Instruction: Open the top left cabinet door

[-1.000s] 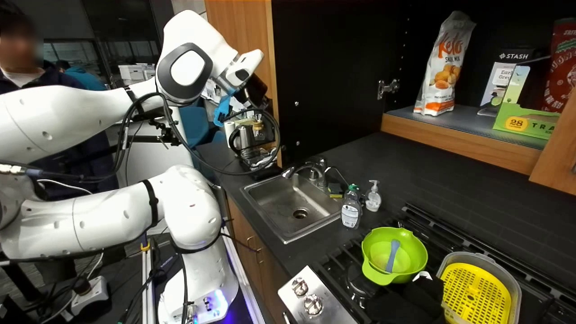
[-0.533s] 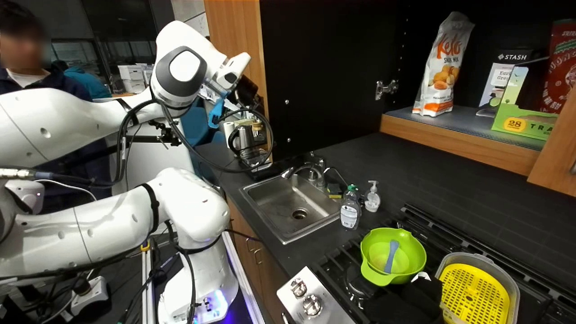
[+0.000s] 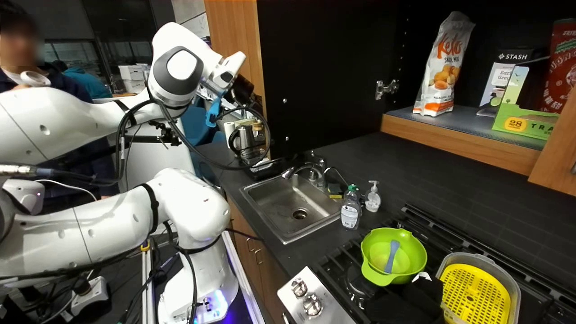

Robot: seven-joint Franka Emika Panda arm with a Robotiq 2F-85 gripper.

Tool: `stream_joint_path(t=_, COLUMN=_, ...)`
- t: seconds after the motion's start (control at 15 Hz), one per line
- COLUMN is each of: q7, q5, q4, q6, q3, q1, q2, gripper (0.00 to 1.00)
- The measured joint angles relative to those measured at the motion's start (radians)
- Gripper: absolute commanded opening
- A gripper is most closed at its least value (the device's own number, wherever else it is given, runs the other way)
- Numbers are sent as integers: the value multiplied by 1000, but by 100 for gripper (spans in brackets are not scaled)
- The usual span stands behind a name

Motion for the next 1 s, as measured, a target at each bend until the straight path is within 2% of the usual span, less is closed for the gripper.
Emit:
stream_joint_path(t=0.27, q7=-36, q5=82, q4=44, q6=-20, q3=71, q1=-50, q2=-1, gripper=100)
stream_joint_path(t=0.47, q7=-46, q5=134, q4=67, q6=-39, q3=123, q1=-41, q2=-31, gripper=100)
stream_joint_path(t=0.6, q7=22, q5=71, q4=74, q6=-40, q3=127, q1=21, q2=-30, gripper=100)
stream_joint_path(t=0.8, q7=206, q5=-82, q4=74, q6=-72, q3=115, q1=163, q2=-30, gripper=100)
stream_joint_path(t=1.0, q7=438, q5=-249, q4=74, q6=-206, q3=98, q1=326, q2=-30, gripper=100)
